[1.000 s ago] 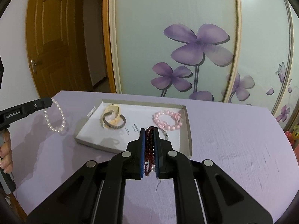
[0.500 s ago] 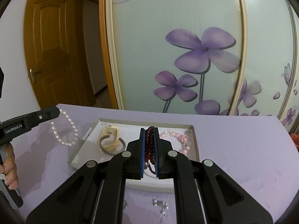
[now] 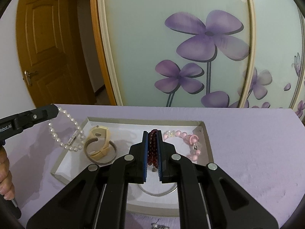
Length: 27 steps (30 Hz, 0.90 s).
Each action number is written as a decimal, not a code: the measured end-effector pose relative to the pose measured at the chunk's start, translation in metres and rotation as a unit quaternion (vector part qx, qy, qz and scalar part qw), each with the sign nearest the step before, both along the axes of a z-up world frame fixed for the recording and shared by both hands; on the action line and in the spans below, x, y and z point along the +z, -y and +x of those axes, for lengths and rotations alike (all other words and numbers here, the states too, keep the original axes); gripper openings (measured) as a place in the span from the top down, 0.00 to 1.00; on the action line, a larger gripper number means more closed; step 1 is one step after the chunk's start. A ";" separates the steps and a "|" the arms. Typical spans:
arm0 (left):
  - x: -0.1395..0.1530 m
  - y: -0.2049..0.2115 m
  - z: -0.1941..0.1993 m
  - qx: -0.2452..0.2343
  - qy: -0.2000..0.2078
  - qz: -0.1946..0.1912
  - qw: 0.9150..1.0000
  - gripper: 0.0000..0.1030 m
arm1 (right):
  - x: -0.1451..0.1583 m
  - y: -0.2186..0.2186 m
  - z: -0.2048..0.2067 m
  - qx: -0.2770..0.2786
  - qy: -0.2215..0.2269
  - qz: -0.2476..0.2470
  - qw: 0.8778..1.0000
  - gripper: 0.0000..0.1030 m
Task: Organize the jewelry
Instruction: 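Lower the necklace into the tray and open the right tool while the left tool releases the pearl bracelet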
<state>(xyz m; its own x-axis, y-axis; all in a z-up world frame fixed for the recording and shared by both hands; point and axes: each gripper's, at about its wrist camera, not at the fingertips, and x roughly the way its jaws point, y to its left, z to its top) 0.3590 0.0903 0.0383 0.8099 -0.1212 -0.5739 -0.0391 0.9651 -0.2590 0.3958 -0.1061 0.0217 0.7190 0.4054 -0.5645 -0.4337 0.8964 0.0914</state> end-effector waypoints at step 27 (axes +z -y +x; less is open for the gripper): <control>-0.008 0.005 0.011 -0.003 -0.008 0.008 1.000 0.91 | -0.009 0.012 0.004 -0.006 -0.010 0.024 1.000 0.63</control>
